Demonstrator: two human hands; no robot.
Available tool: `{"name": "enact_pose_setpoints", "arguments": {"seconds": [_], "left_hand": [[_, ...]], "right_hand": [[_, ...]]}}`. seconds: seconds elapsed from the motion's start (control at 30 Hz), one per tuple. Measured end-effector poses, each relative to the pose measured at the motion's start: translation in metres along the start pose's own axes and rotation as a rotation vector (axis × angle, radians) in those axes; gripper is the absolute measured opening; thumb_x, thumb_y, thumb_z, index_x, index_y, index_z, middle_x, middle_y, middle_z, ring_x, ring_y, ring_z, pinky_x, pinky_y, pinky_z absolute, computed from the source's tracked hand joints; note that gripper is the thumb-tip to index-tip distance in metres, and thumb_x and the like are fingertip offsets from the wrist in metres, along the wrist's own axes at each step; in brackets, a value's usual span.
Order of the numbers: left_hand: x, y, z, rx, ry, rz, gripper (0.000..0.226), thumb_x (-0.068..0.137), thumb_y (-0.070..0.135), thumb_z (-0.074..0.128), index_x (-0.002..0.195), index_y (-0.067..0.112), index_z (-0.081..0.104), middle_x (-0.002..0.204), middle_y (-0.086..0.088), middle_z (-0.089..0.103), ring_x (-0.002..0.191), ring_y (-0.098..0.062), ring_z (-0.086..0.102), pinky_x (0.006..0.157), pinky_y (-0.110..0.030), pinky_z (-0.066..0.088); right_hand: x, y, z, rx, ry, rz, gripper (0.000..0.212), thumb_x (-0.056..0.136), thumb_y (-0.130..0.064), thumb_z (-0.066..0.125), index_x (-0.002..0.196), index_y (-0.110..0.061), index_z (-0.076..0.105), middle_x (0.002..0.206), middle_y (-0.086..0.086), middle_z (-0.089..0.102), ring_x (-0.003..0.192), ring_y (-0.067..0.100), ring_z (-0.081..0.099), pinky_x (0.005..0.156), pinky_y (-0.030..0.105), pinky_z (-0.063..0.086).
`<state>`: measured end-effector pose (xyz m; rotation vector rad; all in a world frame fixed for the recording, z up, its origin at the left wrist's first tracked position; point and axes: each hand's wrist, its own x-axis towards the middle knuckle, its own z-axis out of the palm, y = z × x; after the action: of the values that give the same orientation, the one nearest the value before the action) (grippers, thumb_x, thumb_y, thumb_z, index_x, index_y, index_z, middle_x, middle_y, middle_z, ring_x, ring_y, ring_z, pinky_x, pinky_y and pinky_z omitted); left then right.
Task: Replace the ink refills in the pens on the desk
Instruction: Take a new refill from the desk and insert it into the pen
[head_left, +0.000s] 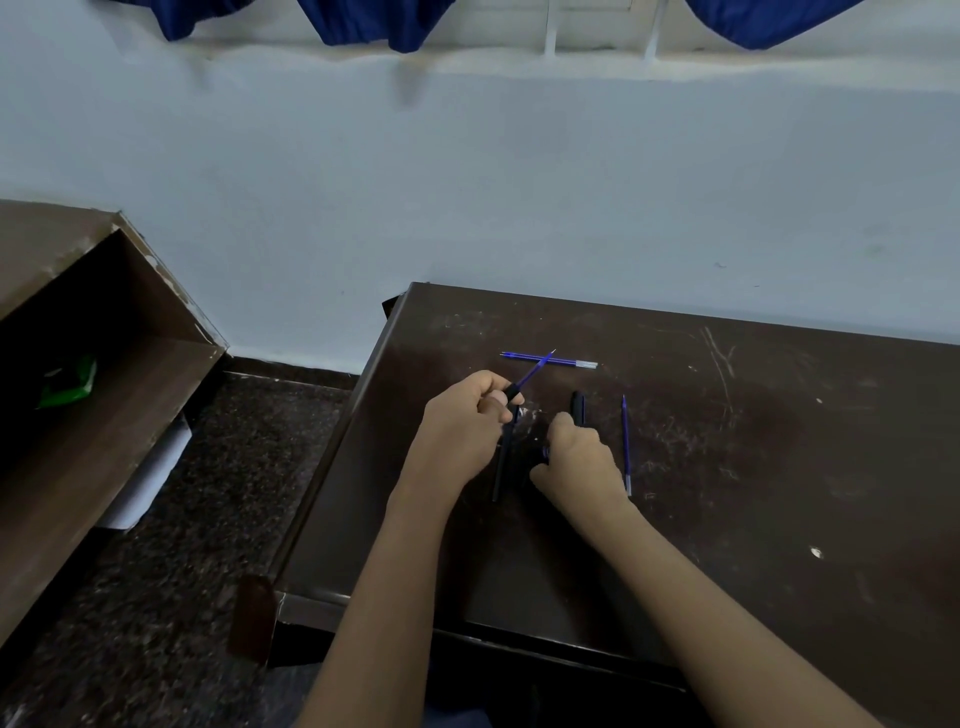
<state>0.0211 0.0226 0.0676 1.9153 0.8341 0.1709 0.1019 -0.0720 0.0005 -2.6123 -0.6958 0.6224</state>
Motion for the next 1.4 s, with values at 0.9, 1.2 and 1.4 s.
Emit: {"name": "enact_pose_setpoints", "arguments": {"seconds": [0.9, 1.2, 1.4], "left_hand": [[0.003, -0.002, 0.002, 0.072, 0.004, -0.001, 0.023, 0.099, 0.017, 0.040, 0.091, 0.026, 0.060, 0.085, 0.007, 0.061, 0.075, -0.004, 0.054, 0.056, -0.013, 0.034], [0.003, -0.002, 0.002, -0.032, 0.001, 0.001, 0.042, 0.099, 0.037, 0.038, 0.080, 0.019, 0.070, 0.070, 0.007, 0.067, 0.071, -0.004, 0.058, 0.075, -0.025, 0.045], [0.003, -0.001, 0.001, -0.056, -0.002, -0.008, 0.040, 0.099, 0.034, 0.040, 0.072, 0.022, 0.067, 0.069, 0.009, 0.066, 0.065, -0.001, 0.055, 0.065, -0.021, 0.041]], "right_hand": [[0.007, -0.009, -0.067, 1.350, 0.133, -0.095, 0.031, 0.085, 0.002, 0.062, 0.110, -0.015, 0.060, 0.084, 0.013, 0.066, 0.066, 0.014, 0.066, 0.071, 0.030, 0.055], [0.009, -0.009, -0.063, 1.272, 0.098, -0.109, 0.015, 0.087, -0.002, 0.062, 0.099, -0.009, 0.068, 0.081, 0.008, 0.068, 0.072, 0.012, 0.067, 0.070, 0.025, 0.054], [0.007, -0.013, -0.060, 1.252, 0.038, -0.135, 0.013, 0.087, -0.003, 0.063, 0.093, -0.012, 0.070, 0.074, 0.001, 0.068, 0.072, 0.012, 0.065, 0.069, 0.025, 0.052]]}}
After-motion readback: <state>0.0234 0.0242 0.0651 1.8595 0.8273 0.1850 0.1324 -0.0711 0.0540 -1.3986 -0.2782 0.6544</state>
